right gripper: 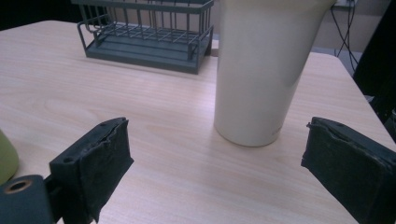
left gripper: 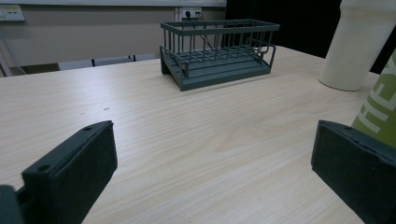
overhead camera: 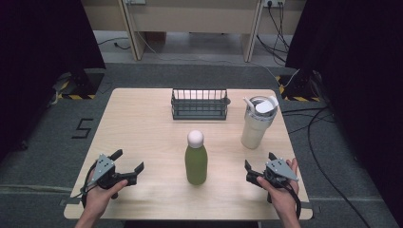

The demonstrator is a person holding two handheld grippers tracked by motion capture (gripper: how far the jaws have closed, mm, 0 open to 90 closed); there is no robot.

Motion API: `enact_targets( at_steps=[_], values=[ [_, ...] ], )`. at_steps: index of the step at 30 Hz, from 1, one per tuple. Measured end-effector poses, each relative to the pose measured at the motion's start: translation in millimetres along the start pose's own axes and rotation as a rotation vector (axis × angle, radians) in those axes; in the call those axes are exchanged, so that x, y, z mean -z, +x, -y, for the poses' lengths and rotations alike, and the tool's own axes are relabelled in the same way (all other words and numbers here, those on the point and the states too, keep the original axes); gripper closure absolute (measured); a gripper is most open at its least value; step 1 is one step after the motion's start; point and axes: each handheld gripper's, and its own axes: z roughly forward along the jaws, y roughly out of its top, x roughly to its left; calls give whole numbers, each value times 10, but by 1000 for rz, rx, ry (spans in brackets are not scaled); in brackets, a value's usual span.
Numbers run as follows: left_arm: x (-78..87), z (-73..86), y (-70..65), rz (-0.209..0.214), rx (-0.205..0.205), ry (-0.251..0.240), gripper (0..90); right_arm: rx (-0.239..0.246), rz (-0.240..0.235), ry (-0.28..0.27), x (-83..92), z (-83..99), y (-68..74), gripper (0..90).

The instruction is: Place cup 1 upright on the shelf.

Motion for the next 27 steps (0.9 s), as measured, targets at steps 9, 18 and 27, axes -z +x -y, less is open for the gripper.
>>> enact_targets(
  at_steps=[9,18,27],
  values=[
    [-28,7,-19,5,-2,5,0,-34,19,-30,-77,-138,-115,86],
    [-37,2,-31,14,-7,6,4,-40,23,-25,-278,-221,-174,93],
    [-53,10,-52,26,-16,13,6,-52,46,-28,-544,-328,-273,113]
  ],
)
